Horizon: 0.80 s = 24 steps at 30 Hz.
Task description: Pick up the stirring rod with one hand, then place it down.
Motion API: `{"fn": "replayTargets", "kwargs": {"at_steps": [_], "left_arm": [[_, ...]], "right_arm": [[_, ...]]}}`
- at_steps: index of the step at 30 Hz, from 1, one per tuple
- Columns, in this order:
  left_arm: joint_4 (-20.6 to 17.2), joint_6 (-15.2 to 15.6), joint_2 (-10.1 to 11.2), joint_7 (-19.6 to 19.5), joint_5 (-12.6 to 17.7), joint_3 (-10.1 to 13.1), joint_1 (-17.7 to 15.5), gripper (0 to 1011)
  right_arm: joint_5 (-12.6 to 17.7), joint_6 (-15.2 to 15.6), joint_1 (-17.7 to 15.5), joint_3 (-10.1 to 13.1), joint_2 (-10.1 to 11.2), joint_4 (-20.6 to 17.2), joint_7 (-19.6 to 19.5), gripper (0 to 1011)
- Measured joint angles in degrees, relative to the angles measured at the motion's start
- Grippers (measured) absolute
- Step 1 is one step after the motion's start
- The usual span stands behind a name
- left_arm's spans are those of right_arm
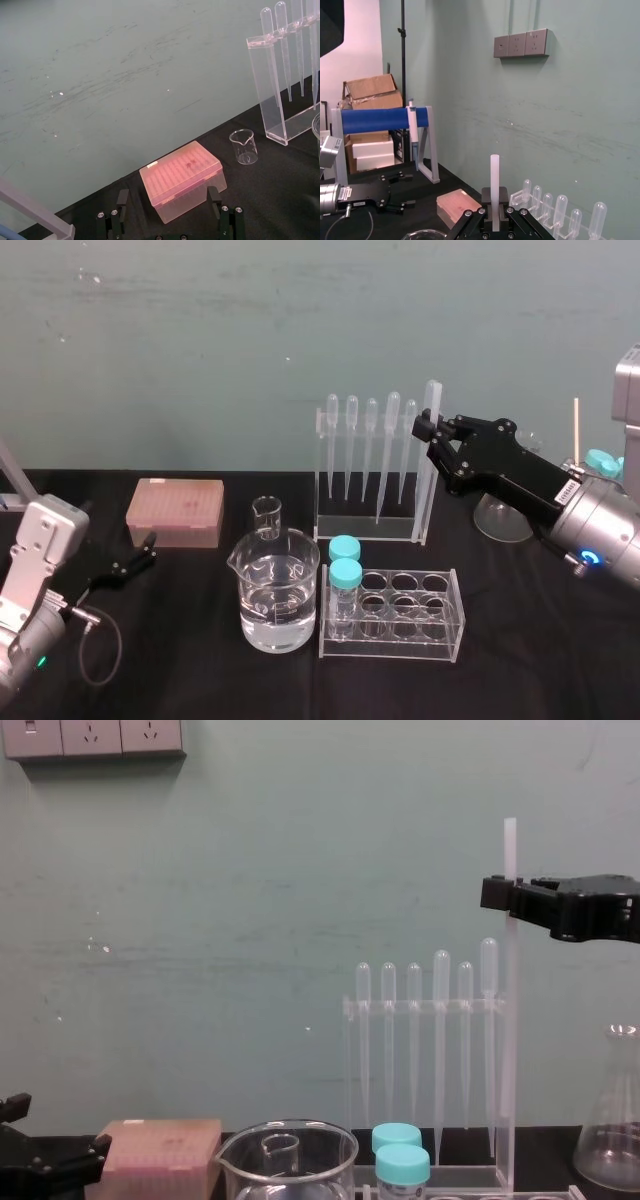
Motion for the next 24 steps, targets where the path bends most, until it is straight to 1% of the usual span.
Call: {"fn": "replayTargets", "kwargs": {"at_steps": [6, 15, 19, 22, 24], "left_arm": [[0.0, 0.0, 0.0, 0.0, 0.0, 0.0, 0.0, 1000], [0.0, 0.0, 0.0, 0.0, 0.0, 0.0, 0.0, 1000], [0.0, 0.0, 0.0, 0.0, 0.0, 0.0, 0.0, 1000], [0.0, 0.0, 0.0, 0.0, 0.0, 0.0, 0.0, 1000], [0.0, 0.0, 0.0, 0.0, 0.0, 0.0, 0.0, 1000]], "right_arm": [[0.0, -0.4, -0.2, -0.3, 0.0, 0.6, 0.3, 69], [-0.4, -0.6, -1.6, -1.3, -0.4, 2.2, 0.4, 69], [-1.3, -2.0, -1.9, -1.6, -0.9, 3.6, 0.4, 69], [-2.7, -4.4, -2.0, -1.9, -1.7, 5.1, 0.4, 69], [-3.1, -5.1, -1.9, -1.9, -2.2, 5.8, 0.5, 69]]}}
